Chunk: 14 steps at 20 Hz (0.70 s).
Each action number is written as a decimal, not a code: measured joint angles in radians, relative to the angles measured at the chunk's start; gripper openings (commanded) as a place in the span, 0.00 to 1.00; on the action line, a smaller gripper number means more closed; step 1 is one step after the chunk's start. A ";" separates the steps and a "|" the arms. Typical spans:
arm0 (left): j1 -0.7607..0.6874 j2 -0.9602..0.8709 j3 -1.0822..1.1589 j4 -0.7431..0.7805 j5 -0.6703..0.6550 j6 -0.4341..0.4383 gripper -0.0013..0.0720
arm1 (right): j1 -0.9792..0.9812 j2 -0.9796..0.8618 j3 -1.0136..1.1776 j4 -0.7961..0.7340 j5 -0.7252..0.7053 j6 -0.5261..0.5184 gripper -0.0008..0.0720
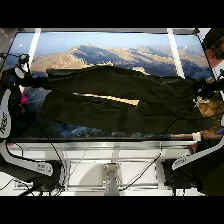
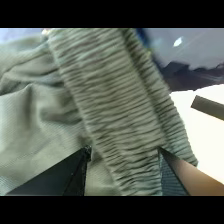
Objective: Fold the clothes and pants, and hang the long-sleeved shirts on hangers.
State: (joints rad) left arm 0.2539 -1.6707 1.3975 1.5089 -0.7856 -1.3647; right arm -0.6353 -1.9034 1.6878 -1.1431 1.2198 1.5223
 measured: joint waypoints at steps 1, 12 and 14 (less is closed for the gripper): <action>0.000 -0.002 0.000 0.020 -0.002 0.000 0.02 | 0.000 -0.001 0.003 -0.012 -0.003 0.001 0.68; -0.001 -0.044 0.000 0.121 -0.004 -0.025 0.03 | 0.000 -0.004 0.009 -0.061 0.017 0.030 0.68; -0.001 -0.046 0.001 0.137 0.001 -0.056 0.07 | 0.000 -0.004 0.009 -0.063 0.017 0.031 0.68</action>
State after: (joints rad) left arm 0.2527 -1.7164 1.3983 1.6463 -0.7845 -1.4204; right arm -0.6353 -1.9076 1.6970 -1.2060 1.2366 1.5532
